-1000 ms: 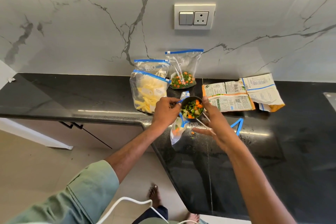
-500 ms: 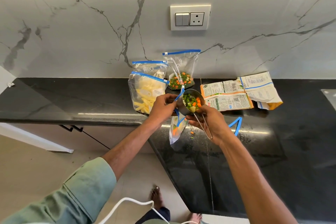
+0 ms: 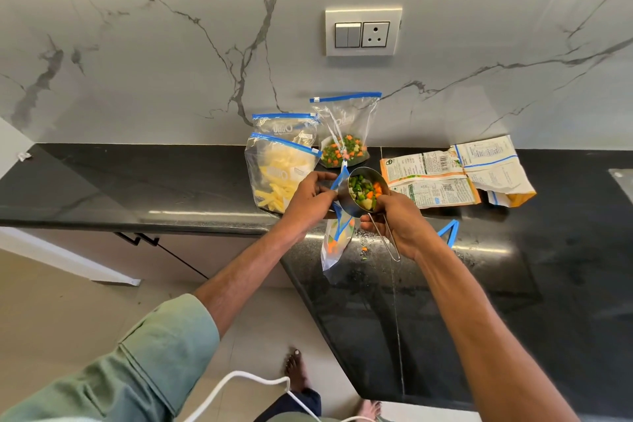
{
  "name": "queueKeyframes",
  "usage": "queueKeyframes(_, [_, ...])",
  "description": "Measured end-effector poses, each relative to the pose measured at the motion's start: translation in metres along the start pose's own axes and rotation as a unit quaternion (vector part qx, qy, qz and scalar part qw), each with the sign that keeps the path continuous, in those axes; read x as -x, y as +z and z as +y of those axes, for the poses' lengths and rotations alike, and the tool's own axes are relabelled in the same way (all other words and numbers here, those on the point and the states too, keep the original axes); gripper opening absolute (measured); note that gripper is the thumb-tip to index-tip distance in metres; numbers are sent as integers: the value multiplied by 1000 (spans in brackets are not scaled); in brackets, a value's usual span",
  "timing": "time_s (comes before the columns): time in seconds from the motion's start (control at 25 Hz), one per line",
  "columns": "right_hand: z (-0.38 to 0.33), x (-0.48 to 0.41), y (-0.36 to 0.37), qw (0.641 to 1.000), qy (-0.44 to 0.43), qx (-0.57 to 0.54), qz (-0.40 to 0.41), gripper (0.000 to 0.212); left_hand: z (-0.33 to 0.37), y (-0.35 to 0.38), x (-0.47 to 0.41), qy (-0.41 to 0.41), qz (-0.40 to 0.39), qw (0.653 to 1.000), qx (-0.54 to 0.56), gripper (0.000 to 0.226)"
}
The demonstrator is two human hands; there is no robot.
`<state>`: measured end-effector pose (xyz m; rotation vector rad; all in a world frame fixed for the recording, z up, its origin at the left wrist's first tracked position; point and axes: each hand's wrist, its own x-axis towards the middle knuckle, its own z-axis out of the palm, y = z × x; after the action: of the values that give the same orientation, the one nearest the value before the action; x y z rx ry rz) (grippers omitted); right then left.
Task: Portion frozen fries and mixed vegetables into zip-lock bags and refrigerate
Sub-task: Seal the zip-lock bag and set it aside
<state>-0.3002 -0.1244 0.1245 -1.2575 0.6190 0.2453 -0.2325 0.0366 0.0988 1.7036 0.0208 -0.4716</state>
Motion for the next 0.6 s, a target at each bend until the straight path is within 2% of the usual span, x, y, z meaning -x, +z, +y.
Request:
queueKeyframes(0.08, [-2, -2, 2, 1000, 3, 11, 0, 23, 0, 1, 1, -5, -4, 1000, 11, 27])
queueKeyframes(0.36, [3, -1, 4, 994, 40, -96, -18, 23, 1, -2, 3, -41, -25, 998, 37, 34])
queueKeyframes(0.48, [6, -4, 6, 993, 50, -110, -9, 21, 0, -3, 5, -20, -16, 1000, 12, 36])
queueKeyframes(0.6, [6, -9, 8, 998, 34, -55, -1, 23, -2, -3, 6, 40, 1, 998, -39, 29])
